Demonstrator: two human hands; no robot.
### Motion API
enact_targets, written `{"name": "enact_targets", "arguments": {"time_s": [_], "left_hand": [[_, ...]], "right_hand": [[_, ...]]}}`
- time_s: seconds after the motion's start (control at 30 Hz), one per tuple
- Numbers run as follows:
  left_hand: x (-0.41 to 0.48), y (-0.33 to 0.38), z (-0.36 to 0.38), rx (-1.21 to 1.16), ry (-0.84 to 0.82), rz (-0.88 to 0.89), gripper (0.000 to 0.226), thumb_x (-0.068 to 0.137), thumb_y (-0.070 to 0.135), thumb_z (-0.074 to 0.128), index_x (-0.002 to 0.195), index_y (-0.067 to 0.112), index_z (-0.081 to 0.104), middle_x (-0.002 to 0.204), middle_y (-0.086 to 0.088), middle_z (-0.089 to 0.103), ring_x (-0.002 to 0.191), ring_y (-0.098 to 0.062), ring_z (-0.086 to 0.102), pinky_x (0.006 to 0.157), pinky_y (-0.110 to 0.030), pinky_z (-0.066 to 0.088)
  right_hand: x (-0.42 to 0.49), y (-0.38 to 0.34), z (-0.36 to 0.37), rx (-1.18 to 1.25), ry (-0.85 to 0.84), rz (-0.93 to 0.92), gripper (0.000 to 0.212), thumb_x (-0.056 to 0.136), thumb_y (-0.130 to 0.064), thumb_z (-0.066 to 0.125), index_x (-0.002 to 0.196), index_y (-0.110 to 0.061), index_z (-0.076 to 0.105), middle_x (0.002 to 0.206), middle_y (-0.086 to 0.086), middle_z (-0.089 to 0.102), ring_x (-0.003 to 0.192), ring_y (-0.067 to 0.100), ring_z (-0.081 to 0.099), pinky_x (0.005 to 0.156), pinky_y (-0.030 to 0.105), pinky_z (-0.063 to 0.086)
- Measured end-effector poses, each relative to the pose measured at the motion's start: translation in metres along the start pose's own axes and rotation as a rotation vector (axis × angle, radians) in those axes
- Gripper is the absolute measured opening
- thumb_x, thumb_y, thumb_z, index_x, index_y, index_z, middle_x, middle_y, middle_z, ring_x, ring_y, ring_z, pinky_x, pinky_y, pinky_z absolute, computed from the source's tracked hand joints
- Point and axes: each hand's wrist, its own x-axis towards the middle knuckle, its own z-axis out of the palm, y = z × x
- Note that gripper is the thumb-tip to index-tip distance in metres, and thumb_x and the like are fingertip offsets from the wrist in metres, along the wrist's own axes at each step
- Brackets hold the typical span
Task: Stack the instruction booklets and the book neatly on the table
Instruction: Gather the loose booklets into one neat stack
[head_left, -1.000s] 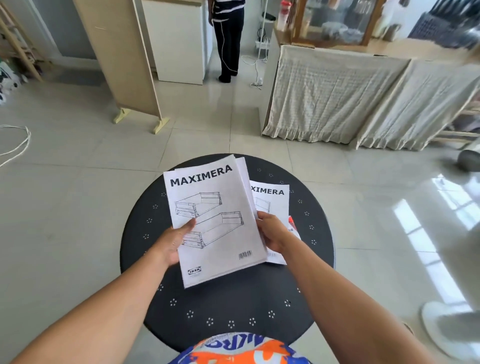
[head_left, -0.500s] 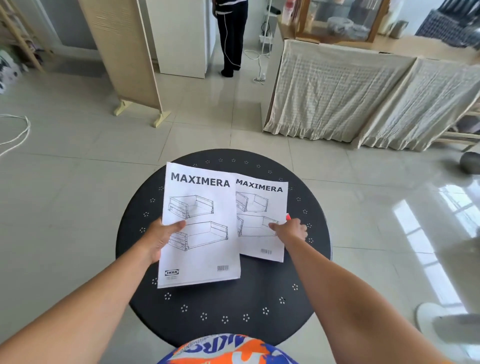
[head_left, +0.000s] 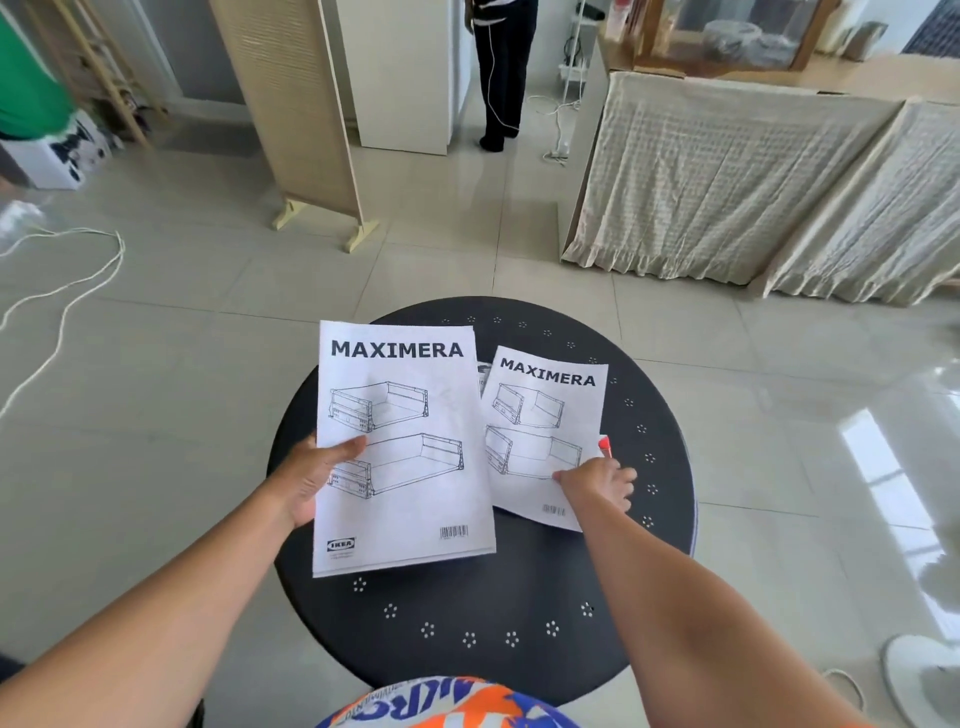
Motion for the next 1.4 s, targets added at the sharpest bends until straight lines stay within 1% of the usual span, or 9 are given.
{"name": "enact_targets", "arguments": {"time_s": [0.27,0.43,0.57,0.63,0.77,0.97,1.13,1.3,1.4], "left_hand": [[0.008,0.002,0.009,-0.011,-0.061,-0.035,0.049,0.065,0.013,0.079,0.112,0.012,0.067,0.116,-0.021,0.069,0.109,-0.04,0.064,0.094,-0.065,0.046],[0.012,0.006,0.03,-0.034,-0.127,-0.034,0.056,0.064,0.013,0.079,0.118,0.008,0.066,0.117,-0.022,0.069,0.108,-0.041,0.064,0.093,-0.063,0.047],[0.013,0.014,0.048,-0.061,-0.208,-0.039,0.069,0.06,0.015,0.085,0.125,0.006,0.061,0.119,-0.025,0.067,0.11,-0.043,0.064,0.093,-0.062,0.048],[0.015,0.018,0.055,-0.067,-0.232,-0.035,0.069,0.058,0.016,0.087,0.122,0.007,0.063,0.115,-0.023,0.07,0.102,-0.04,0.069,0.087,-0.059,0.052],[0.015,0.025,0.066,-0.034,-0.189,0.0,0.03,0.08,0.003,0.07,0.109,0.006,0.065,0.082,-0.011,0.077,0.074,-0.029,0.074,0.068,-0.046,0.059],[0.016,0.042,0.065,-0.117,-0.368,0.001,0.067,0.048,0.022,0.093,0.111,0.013,0.071,0.116,-0.018,0.069,0.091,-0.033,0.073,0.081,-0.051,0.056],[0.016,0.07,0.087,-0.122,-0.568,0.064,0.057,0.062,0.02,0.084,0.116,0.016,0.069,0.115,-0.014,0.072,0.103,-0.031,0.07,0.087,-0.05,0.055],[0.03,0.064,0.082,-0.043,-0.383,0.041,0.076,0.049,0.023,0.094,0.12,0.012,0.068,0.124,-0.02,0.066,0.119,-0.041,0.059,0.101,-0.063,0.042],[0.038,0.056,0.072,0.026,-0.237,0.06,0.063,0.052,0.023,0.092,0.111,0.012,0.07,0.114,-0.017,0.071,0.116,-0.04,0.061,0.099,-0.062,0.044]], "right_hand": [[-0.008,-0.002,-0.007,0.312,-0.059,-0.075,0.035,0.09,-0.007,0.047,0.124,-0.006,0.041,0.119,0.014,0.06,0.105,0.038,0.063,0.086,0.046,0.052],[-0.013,-0.002,-0.02,0.527,-0.095,-0.176,0.036,0.088,-0.008,0.039,0.117,-0.02,0.057,0.091,0.0,0.067,0.082,0.026,0.064,0.068,0.034,0.056],[-0.015,0.0,-0.041,0.828,-0.297,-0.21,0.035,0.087,0.0,0.043,0.098,-0.017,0.071,0.086,0.007,0.072,0.067,0.024,0.065,0.06,0.034,0.06],[-0.015,0.001,-0.051,0.908,-0.459,-0.232,0.028,0.09,0.001,0.051,0.099,-0.016,0.072,0.088,0.008,0.073,0.072,0.029,0.068,0.065,0.042,0.061],[-0.011,0.001,-0.06,0.993,-0.64,-0.269,0.024,0.095,0.0,0.055,0.112,-0.011,0.068,0.103,0.014,0.073,0.09,0.035,0.068,0.082,0.06,0.055],[-0.006,0.006,-0.064,0.955,-0.495,-0.239,0.027,0.094,0.002,0.055,0.109,-0.015,0.068,0.096,0.008,0.072,0.079,0.03,0.07,0.064,0.043,0.061],[-0.01,0.009,-0.054,0.785,-0.477,-0.237,0.024,0.092,-0.003,0.057,0.107,-0.015,0.071,0.097,0.011,0.075,0.091,0.037,0.072,0.083,0.057,0.058],[-0.024,-0.013,-0.056,0.968,-0.615,-0.259,0.034,0.086,0.012,0.055,0.111,-0.006,0.069,0.1,0.017,0.075,0.089,0.037,0.069,0.09,0.056,0.055],[-0.015,-0.016,-0.065,1.053,-0.662,-0.293,0.03,0.094,0.006,0.052,0.118,-0.006,0.064,0.107,0.018,0.072,0.095,0.037,0.066,0.09,0.059,0.052]]}}
